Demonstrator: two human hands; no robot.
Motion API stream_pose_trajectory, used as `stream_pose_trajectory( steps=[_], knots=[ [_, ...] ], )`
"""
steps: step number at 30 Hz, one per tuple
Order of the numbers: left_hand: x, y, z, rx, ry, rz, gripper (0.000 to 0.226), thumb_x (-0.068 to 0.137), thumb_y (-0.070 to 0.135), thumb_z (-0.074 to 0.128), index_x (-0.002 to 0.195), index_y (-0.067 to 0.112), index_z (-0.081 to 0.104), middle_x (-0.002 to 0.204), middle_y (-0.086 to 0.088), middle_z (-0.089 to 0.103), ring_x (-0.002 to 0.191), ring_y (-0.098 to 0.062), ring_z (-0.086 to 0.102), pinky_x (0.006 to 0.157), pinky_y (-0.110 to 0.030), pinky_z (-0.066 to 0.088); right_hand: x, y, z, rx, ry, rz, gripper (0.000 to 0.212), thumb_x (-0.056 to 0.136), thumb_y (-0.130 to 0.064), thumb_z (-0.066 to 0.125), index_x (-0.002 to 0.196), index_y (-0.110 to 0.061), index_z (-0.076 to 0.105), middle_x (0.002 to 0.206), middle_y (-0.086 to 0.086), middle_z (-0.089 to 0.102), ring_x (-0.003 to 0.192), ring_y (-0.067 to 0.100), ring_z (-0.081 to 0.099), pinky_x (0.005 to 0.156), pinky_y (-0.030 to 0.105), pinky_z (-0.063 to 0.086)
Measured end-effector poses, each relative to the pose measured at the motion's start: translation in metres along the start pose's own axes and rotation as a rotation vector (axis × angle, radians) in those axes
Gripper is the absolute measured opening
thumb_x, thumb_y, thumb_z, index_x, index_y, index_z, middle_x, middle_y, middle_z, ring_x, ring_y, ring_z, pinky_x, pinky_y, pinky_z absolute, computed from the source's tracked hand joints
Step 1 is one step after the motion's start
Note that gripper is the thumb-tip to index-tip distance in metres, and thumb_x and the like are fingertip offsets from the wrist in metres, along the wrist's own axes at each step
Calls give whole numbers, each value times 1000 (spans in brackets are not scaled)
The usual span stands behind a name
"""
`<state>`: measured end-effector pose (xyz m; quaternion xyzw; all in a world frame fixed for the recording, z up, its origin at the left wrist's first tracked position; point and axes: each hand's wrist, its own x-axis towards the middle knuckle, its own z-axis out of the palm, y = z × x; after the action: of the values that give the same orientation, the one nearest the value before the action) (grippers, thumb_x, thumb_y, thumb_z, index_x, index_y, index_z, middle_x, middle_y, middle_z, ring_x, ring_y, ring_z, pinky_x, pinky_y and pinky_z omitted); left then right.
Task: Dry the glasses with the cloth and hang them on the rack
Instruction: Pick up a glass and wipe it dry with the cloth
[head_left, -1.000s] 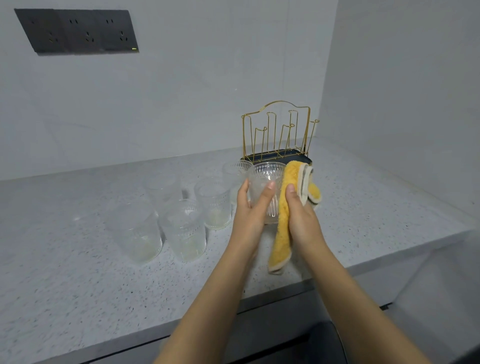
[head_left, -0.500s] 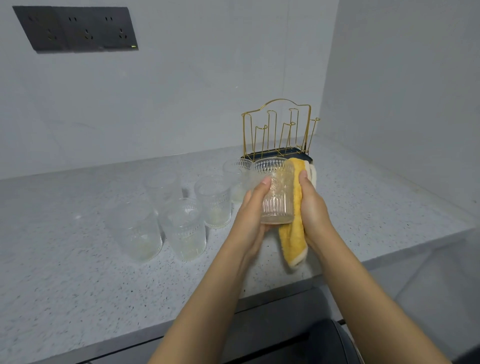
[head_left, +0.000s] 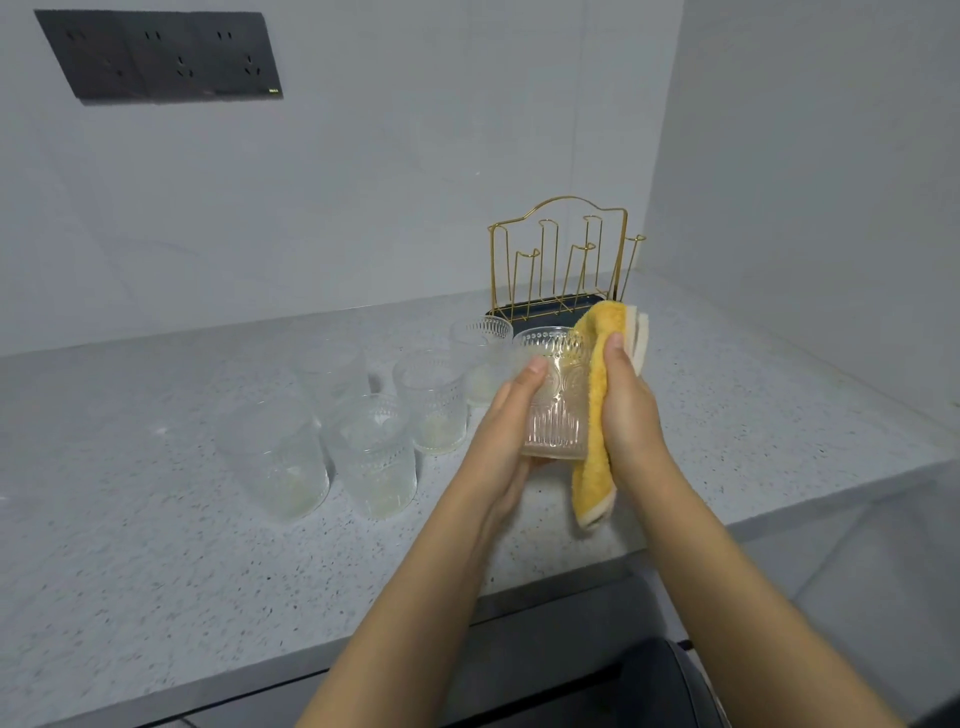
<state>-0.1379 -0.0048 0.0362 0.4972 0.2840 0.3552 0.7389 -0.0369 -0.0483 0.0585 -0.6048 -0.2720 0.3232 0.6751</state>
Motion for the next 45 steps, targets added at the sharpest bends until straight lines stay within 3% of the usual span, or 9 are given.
stream_pose_trajectory(
  steps=[6,12,15,22,27,29,34,41,45],
  knots=[
    [5,3,1,171,240,116,65,87,65,51,137,23,50,136,-2,58,125,-22,56,108,-49,43,-27,22,13,-138,-67,-242,69,83,-63,29,140,-25,35,133,-5,49,119,9,47,93,23,38],
    [-4,-2,0,37,59,42,81,67,60,75,133,17,54,122,-2,69,109,-17,66,97,-42,53,-13,6,3,-81,7,-159,60,91,-59,31,136,-22,43,128,1,55,114,15,53,96,32,42],
    [-3,1,2,-107,-55,-10,59,82,50,64,130,15,58,121,-9,69,103,-21,67,82,-36,57,-6,-3,0,81,2,1,49,91,-59,33,110,-21,59,95,0,67,86,15,66,69,30,53],
    [3,0,-1,24,140,118,58,89,59,55,135,23,54,133,-1,62,123,-21,58,106,-47,45,-34,24,15,-151,-54,-334,68,85,-59,31,145,-27,21,147,-3,34,132,12,34,105,27,29],
    [2,5,-8,84,-46,51,57,76,50,72,123,20,59,105,3,74,95,-14,72,75,-35,59,-17,10,5,1,5,-168,56,93,-55,32,141,-25,35,136,4,49,122,21,48,103,36,37],
    [3,11,-13,42,-119,-52,46,82,43,71,118,17,62,104,-3,74,94,-20,71,82,-43,59,-10,1,-1,-31,-21,-123,52,93,-55,34,132,-24,46,122,4,59,110,20,57,95,40,46],
    [10,24,-37,96,-235,-195,26,70,43,71,86,24,77,91,-1,76,81,-16,73,73,-37,59,-3,-16,-37,-351,-400,-216,40,76,-62,46,90,-30,66,78,-16,71,76,2,67,71,24,49],
    [18,38,-35,275,-360,-348,42,67,35,75,102,15,64,88,-5,72,82,-21,66,80,-39,53,5,-19,-61,-350,-922,-44,75,47,-49,86,112,-23,59,106,-9,70,101,12,64,79,19,50],
    [20,39,-29,348,-374,-391,42,71,38,72,105,15,63,88,-4,71,79,-19,67,75,-36,56,7,-11,-62,-269,-892,-17,42,64,-16,81,102,-20,65,97,-2,72,92,17,67,74,23,53]
  ],
)
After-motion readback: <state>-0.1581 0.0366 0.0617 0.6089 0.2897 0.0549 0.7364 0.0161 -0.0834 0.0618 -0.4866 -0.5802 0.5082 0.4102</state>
